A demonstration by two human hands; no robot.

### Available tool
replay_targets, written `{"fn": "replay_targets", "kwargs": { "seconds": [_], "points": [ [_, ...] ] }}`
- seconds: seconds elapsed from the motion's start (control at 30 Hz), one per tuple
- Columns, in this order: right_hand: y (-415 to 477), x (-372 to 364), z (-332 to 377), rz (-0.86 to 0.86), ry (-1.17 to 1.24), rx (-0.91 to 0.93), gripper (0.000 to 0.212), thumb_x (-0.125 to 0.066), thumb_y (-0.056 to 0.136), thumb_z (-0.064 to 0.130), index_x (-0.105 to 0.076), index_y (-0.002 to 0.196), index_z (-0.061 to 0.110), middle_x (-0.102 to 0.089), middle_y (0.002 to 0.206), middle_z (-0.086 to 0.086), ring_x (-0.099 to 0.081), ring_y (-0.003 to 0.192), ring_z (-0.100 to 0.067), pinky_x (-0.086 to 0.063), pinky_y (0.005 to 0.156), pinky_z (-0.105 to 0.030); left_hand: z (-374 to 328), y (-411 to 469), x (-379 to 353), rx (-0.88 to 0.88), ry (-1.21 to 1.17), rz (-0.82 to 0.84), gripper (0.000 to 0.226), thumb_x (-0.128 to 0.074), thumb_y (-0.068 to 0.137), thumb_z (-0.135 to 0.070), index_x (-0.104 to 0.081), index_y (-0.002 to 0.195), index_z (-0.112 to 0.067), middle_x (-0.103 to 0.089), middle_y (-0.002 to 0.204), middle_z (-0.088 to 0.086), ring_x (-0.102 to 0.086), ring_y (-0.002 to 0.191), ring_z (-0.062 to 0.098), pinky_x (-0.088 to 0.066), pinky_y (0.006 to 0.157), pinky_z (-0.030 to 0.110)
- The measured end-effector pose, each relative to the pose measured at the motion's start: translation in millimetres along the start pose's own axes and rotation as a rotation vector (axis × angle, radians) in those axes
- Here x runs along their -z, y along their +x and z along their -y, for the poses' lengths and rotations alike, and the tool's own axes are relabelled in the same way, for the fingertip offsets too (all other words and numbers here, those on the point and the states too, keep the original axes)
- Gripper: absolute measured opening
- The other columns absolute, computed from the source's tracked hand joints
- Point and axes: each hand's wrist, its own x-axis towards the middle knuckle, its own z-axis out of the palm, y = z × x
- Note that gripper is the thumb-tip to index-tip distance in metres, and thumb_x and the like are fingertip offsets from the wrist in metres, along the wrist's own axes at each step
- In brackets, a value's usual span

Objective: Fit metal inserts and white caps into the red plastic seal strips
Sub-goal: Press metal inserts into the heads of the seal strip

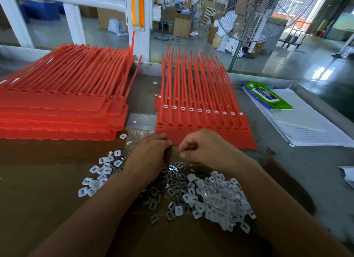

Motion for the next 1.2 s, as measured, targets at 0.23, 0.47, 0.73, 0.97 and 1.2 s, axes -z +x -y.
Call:
{"fn": "replay_targets", "kwargs": {
  "seconds": [0.23,0.47,0.73,0.97,1.2],
  "points": [
    [-7,-11,-12,0.004,0.033,-0.035,0.012,-0.071,0.077,0.014,-0.073,0.087,0.021,-0.063,0.077,0.016,-0.059,0.073,0.003,-0.047,0.069,-0.01,-1,1,0,0.006,-0.005,-0.025,0.043,-0.046,0.083,-0.004,-0.055,0.122,-0.018,-0.048,0.134,-0.001,-0.041,0.122,0.016,-0.026,0.095,0.022],
    [-4,-16,-13,0.02,-0.032,-0.005,0.008,-0.072,0.075,0.013,-0.07,0.081,0.018,-0.056,0.069,0.02,-0.051,0.063,0.008,-0.041,0.06,-0.001,1,2,-3,0.019,-0.006,-0.015,0.045,-0.045,0.083,-0.003,-0.054,0.124,-0.019,-0.043,0.139,0.0,-0.036,0.127,0.017,-0.027,0.102,0.028],
    [-7,-15,-17,-0.012,0.064,-0.025,0.019,-0.069,0.079,0.016,-0.057,0.071,0.029,-0.057,0.071,0.016,-0.051,0.062,0.008,-0.041,0.056,-0.004,3,3,-5,0.012,-0.005,-0.023,0.046,-0.046,0.083,-0.002,-0.052,0.125,-0.019,-0.042,0.14,0.0,-0.035,0.128,0.016,-0.024,0.104,0.026],
    [-9,-13,-14,-0.043,0.176,-0.008,0.02,-0.067,0.081,0.014,-0.061,0.073,0.031,-0.064,0.072,0.011,-0.058,0.064,0.006,-0.047,0.061,-0.009,3,3,-5,0.018,-0.013,-0.031,0.046,-0.047,0.083,-0.003,-0.053,0.125,-0.02,-0.043,0.139,0.0,-0.035,0.128,0.016,-0.025,0.104,0.028],
    [-12,-14,-13,-0.037,0.245,0.007,0.022,-0.063,0.084,0.01,-0.059,0.081,0.031,-0.061,0.072,0.013,-0.057,0.063,0.011,-0.041,0.058,-0.003,3,3,-4,0.007,-0.013,-0.025,0.046,-0.05,0.082,-0.004,-0.052,0.125,-0.019,-0.043,0.139,0.002,-0.035,0.128,0.017,-0.026,0.104,0.027]
  ]
}}
